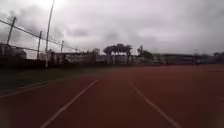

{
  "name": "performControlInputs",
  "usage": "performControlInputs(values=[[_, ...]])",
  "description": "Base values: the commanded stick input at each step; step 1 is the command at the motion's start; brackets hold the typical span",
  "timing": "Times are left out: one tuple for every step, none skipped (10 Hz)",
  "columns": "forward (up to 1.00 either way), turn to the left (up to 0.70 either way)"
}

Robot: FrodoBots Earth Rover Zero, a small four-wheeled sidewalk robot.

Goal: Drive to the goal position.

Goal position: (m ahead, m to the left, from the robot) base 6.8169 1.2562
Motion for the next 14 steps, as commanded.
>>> performControlInputs(values=[[0.5, 0.0], [0.5, 0.0], [0.5, 0.0], [0.5, 0.0], [0.5, 0.0], [0.5, 0.0], [0.5, 0.0], [0.5, 0.0], [0.5, 0.0], [0.5, 0.0], [0.5, 0.0], [0.5, 0.0], [0.5, 0.0], [0.5, 0.0]])
